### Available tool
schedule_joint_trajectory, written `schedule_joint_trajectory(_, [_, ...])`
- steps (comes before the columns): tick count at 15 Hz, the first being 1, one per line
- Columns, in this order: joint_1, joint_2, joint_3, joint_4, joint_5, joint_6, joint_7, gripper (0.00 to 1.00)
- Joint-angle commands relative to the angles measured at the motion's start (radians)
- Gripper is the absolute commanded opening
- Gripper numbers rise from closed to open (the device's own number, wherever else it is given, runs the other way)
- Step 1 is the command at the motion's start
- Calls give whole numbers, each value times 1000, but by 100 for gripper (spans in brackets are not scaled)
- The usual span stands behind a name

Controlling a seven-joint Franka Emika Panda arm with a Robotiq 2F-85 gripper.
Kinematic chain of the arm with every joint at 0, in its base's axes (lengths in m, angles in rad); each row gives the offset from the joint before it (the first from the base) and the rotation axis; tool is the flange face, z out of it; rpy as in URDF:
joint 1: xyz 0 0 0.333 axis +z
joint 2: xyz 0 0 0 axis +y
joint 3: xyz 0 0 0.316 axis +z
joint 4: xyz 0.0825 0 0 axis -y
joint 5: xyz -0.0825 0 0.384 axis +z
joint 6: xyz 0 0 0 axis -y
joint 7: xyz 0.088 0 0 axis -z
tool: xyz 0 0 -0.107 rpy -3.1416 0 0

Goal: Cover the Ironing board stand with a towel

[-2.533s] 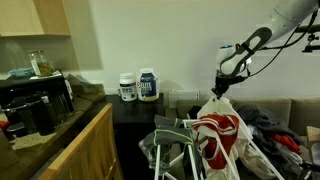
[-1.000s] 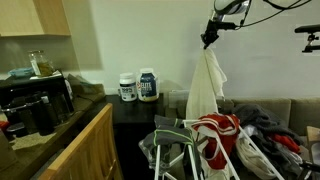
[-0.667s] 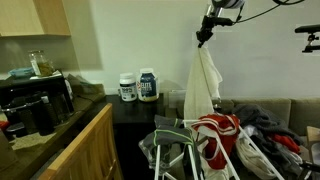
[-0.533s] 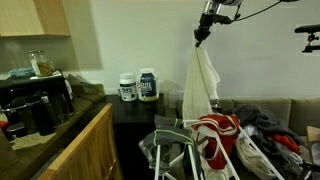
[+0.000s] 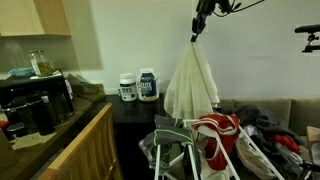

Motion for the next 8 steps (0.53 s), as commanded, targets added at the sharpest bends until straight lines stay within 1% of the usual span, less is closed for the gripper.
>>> schedule_joint_trajectory(1, [23, -93, 5, -39, 67, -55, -111, 1])
schedule_joint_trajectory(8, [91, -175, 24, -45, 116, -166, -195, 1])
